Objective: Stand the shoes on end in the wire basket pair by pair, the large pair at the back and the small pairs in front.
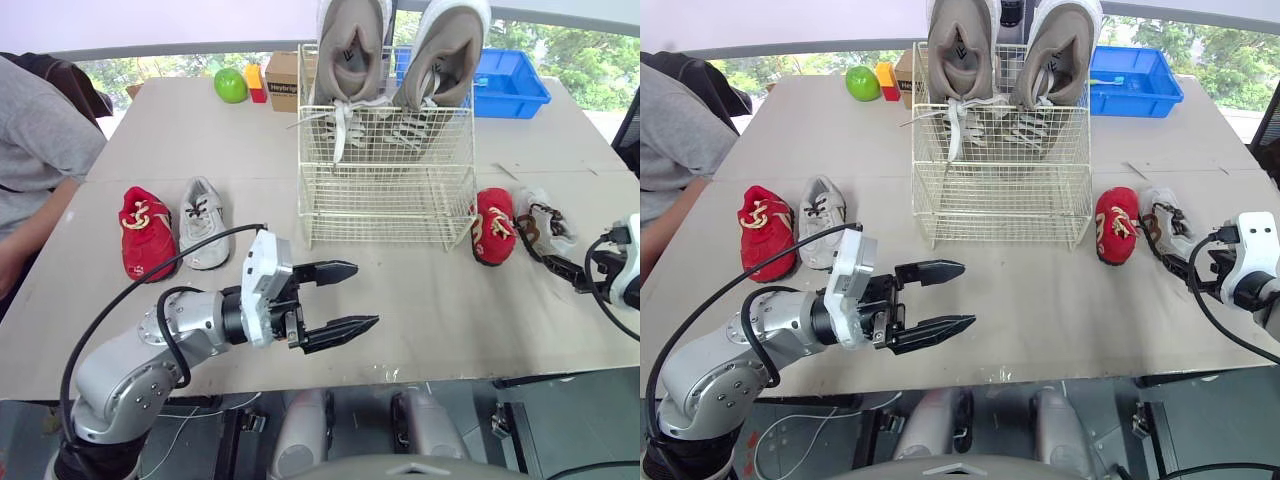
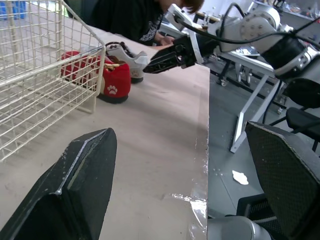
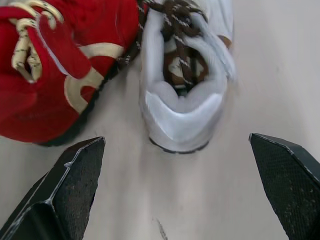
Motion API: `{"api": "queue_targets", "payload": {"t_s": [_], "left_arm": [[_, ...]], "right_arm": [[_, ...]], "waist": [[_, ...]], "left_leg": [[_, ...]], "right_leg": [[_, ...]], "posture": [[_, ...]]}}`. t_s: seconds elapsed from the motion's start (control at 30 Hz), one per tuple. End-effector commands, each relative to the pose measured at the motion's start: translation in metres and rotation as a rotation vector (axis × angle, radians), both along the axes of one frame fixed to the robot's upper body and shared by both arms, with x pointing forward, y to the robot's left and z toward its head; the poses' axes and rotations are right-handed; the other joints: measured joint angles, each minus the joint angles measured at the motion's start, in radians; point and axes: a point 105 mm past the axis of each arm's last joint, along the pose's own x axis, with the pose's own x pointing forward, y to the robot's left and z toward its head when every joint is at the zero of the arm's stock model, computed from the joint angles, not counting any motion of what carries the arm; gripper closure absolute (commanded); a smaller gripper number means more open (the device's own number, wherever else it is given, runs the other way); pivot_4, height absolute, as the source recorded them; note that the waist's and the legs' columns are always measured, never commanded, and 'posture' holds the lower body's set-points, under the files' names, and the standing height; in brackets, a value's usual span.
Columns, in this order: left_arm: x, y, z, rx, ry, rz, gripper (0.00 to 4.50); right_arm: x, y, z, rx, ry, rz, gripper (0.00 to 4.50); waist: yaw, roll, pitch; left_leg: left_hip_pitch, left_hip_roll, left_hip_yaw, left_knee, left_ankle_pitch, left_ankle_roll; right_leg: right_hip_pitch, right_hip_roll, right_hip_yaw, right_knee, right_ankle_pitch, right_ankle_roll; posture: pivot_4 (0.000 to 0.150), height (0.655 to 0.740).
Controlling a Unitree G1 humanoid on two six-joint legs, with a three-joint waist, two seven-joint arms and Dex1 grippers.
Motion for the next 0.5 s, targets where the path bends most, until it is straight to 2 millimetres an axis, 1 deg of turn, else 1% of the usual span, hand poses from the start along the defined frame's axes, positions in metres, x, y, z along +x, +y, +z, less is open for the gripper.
{"api": "queue_targets", "payload": {"t_s": [0.03,0.07,0.1,0.23,0.27,0.3,0.4,0.47,0.5], "left_arm": [[0.001,0.001,0.008,-0.012,-0.062,0.005,0.00],[0.002,0.001,0.008,-0.012,-0.066,0.009,0.00],[0.003,0.002,0.008,-0.013,-0.068,0.011,0.00],[0.007,0.002,0.007,-0.016,-0.076,0.029,0.00],[0.008,0.002,0.007,-0.016,-0.079,0.031,0.00],[0.010,0.000,0.007,-0.019,-0.080,0.031,0.00],[0.014,-0.005,0.006,-0.029,-0.077,0.034,0.00],[0.016,-0.007,0.006,-0.040,-0.073,0.037,0.00],[0.018,-0.008,0.007,-0.049,-0.070,0.038,0.00]], "right_arm": [[0.013,-0.005,0.016,-0.037,-0.098,-0.039,0.88],[0.015,-0.005,0.016,-0.047,-0.107,-0.036,1.37],[0.016,-0.004,0.016,-0.056,-0.113,-0.032,1.73],[0.023,0.002,0.013,-0.043,-0.132,-0.007,3.81],[0.023,0.003,0.013,-0.042,-0.136,-0.002,4.21],[0.023,0.004,0.013,-0.043,-0.137,0.003,4.44],[0.018,0.002,0.015,-0.063,-0.141,0.010,4.44],[0.013,0.002,0.022,-0.086,-0.162,0.020,4.44],[0.008,0.003,0.029,-0.129,-0.176,0.046,4.44]], "waist": [[-0.003,0.000,0.000],[-0.003,0.000,0.000],[-0.003,0.001,0.000],[-0.005,0.001,0.000],[-0.006,0.001,0.000],[-0.006,0.001,0.000],[-0.006,0.001,0.000],[-0.005,0.001,0.000],[-0.005,0.001,0.000]], "left_leg": [[0.000,0.000,0.000,0.000,0.000,0.000],[0.000,0.000,0.000,0.000,0.000,0.000],[0.000,0.000,0.000,0.000,0.000,0.000],[0.000,0.000,0.000,0.000,0.000,0.000],[0.000,0.000,0.000,0.000,0.000,0.000],[0.000,0.000,0.000,0.000,0.000,0.000],[0.000,0.000,0.000,0.000,0.000,0.000],[0.000,0.000,0.000,0.000,0.000,0.000],[0.000,0.000,0.000,0.000,0.000,0.000]], "right_leg": [[0.000,0.000,0.000,0.000,0.000,0.000],[0.000,0.000,0.000,0.000,0.000,0.000],[0.000,0.000,0.000,0.000,0.000,0.000],[0.000,0.000,0.000,0.000,0.000,0.000],[0.000,0.000,0.000,0.000,0.000,0.000],[0.000,0.000,0.000,0.000,0.000,0.000],[0.000,0.000,0.001,0.000,0.000,0.000],[0.000,0.000,0.001,0.000,0.000,0.000],[0.000,0.000,0.001,0.000,0.000,0.000]], "posture": [[0.150,0.7400],[0.150,0.7400],[0.150,0.7400],[0.150,0.7400],[0.150,0.7400],[0.150,0.7400],[0.150,0.7400],[0.150,0.7400],[0.150,0.7400]]}}
